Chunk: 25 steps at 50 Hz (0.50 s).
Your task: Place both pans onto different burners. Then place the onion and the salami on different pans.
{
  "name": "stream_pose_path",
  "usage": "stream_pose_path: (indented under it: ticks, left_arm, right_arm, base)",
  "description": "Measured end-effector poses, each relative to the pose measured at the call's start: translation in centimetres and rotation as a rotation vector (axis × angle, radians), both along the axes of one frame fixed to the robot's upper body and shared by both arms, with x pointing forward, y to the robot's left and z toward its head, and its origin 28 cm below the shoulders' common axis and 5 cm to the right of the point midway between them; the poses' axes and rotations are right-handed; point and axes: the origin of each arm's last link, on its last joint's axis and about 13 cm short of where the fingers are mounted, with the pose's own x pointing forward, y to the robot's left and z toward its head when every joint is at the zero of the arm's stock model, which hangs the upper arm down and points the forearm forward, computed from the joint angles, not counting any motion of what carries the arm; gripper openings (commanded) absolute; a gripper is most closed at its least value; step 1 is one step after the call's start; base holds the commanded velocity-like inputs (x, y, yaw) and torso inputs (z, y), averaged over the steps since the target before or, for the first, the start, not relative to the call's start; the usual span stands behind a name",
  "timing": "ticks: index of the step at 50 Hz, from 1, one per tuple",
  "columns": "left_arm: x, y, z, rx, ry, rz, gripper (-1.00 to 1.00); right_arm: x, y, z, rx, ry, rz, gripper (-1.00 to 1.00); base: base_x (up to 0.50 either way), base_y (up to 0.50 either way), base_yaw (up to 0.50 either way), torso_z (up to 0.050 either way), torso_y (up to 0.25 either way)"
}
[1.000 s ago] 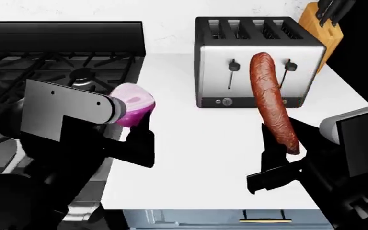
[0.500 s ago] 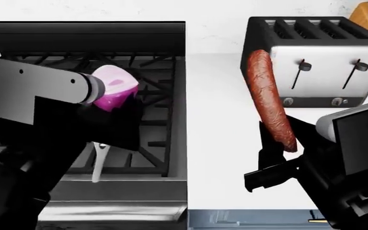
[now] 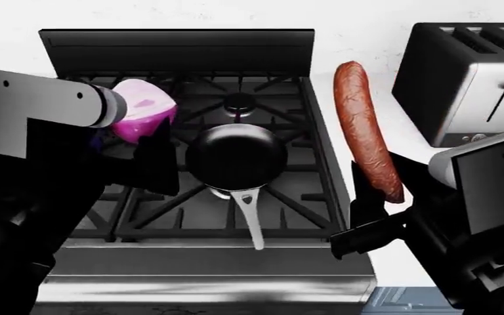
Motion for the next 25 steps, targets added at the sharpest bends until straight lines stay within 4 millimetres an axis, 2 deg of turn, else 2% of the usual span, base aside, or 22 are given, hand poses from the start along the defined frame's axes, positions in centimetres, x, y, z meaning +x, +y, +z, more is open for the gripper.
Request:
stream_pose_path:
  ticks: [25]
  left_arm:
    - [0.16,0.43,-0.09,-0.007,0.004,0.019,-1.00]
  right_arm:
    - [0.13,0.28,0.18,-0.007,-0.005,0.008,-1.00]
  base:
    - [0.00,0.50,0.00,0.000,0.000]
